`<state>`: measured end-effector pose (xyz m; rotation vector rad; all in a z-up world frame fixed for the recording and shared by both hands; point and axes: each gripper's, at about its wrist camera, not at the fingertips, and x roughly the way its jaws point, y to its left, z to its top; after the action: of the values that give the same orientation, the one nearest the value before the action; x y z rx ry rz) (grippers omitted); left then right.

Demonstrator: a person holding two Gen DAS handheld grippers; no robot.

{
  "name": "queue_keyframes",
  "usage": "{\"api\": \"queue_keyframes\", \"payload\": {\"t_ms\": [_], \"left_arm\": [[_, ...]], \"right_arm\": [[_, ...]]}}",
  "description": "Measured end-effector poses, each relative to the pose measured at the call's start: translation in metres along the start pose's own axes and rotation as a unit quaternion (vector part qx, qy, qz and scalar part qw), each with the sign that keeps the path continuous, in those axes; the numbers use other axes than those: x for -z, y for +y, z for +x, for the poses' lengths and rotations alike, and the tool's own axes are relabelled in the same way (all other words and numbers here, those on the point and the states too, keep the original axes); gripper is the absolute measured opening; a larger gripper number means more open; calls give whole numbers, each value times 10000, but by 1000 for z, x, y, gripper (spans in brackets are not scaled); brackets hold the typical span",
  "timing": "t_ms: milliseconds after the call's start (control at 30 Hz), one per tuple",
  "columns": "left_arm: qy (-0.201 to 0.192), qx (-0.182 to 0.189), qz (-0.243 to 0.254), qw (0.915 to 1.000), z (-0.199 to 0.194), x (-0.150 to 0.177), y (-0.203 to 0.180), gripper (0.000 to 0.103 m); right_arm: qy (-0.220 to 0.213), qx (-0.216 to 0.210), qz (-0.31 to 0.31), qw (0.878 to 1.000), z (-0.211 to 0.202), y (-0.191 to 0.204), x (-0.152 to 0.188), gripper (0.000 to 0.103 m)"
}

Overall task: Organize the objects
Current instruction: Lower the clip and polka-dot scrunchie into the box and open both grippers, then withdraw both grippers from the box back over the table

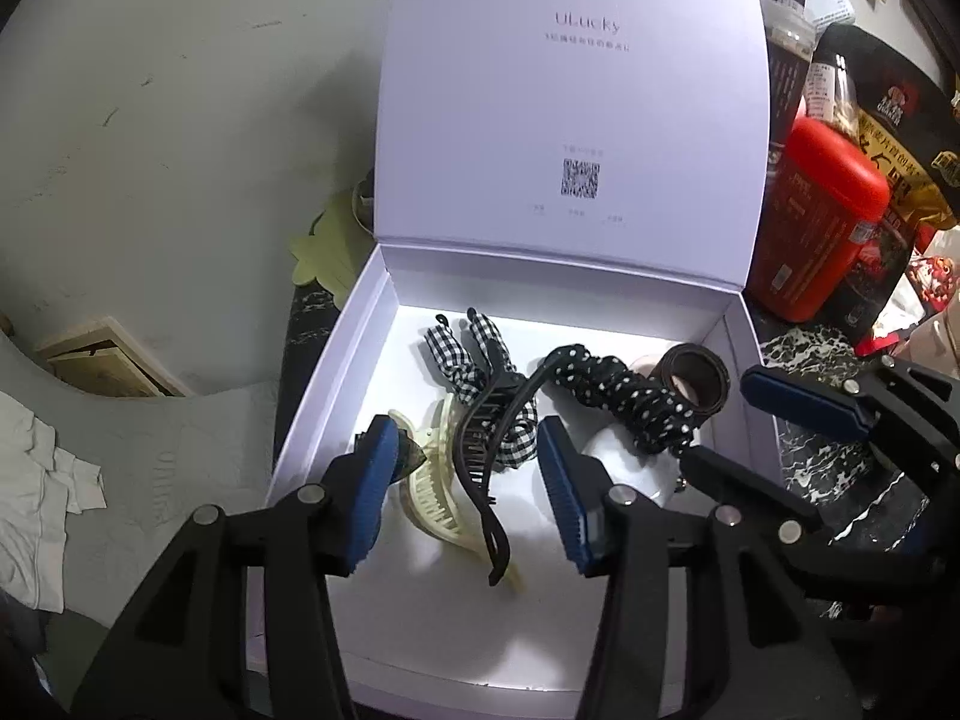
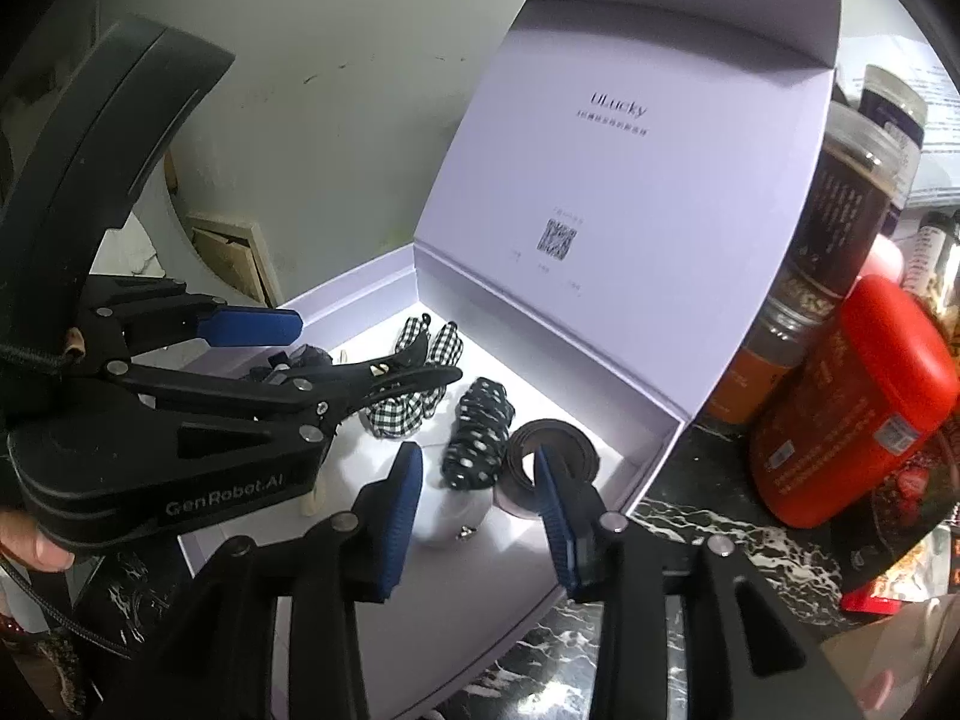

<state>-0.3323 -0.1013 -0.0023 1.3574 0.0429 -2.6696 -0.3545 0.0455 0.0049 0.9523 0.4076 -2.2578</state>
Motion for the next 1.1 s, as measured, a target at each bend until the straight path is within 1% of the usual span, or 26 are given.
{"api": "queue_keyframes", "payload": {"t_ms": [33,67,100,200,233,300,367,500,567,600,867,1000,1100], "left_arm": [[-24,-9,-4,10000,-3,-1,0,47],[-54,-21,-9,10000,-3,-1,1,47],[-92,-36,-13,10000,-5,-2,2,48],[-219,-81,-9,9997,-21,-3,1,56],[-257,-97,-12,9996,-23,-3,1,58],[-343,-122,-25,9993,-32,-4,1,61],[-404,-139,-36,9991,-39,-4,1,65],[-564,-249,-106,9980,-56,-3,-1,74],[-629,-234,-91,9977,-65,0,-3,77],[-653,-224,-76,9976,-69,2,-4,79],[-780,-249,-47,9966,-103,13,-13,85],[-914,-332,-67,9952,-123,23,-15,89],[-923,-396,-117,9949,-137,31,-15,90]], "right_arm": [[-17,15,1,10000,-5,6,2,41],[-26,34,8,10000,-10,9,-10,42],[-40,52,19,10000,-7,5,-12,42],[-82,86,36,9999,-11,4,-14,45],[-88,100,42,9999,-7,5,-13,46],[-119,141,79,9998,-13,5,-14,46],[-139,184,105,9997,-19,5,-15,52],[-238,277,210,9991,-36,4,-14,59],[-212,362,250,9988,-43,3,-12,65],[-213,392,253,9987,-45,4,-11,65],[-298,571,372,9972,-83,2,-2,72],[-383,635,373,9966,-108,7,5,74],[-427,656,323,9964,-124,14,10,75]]}}
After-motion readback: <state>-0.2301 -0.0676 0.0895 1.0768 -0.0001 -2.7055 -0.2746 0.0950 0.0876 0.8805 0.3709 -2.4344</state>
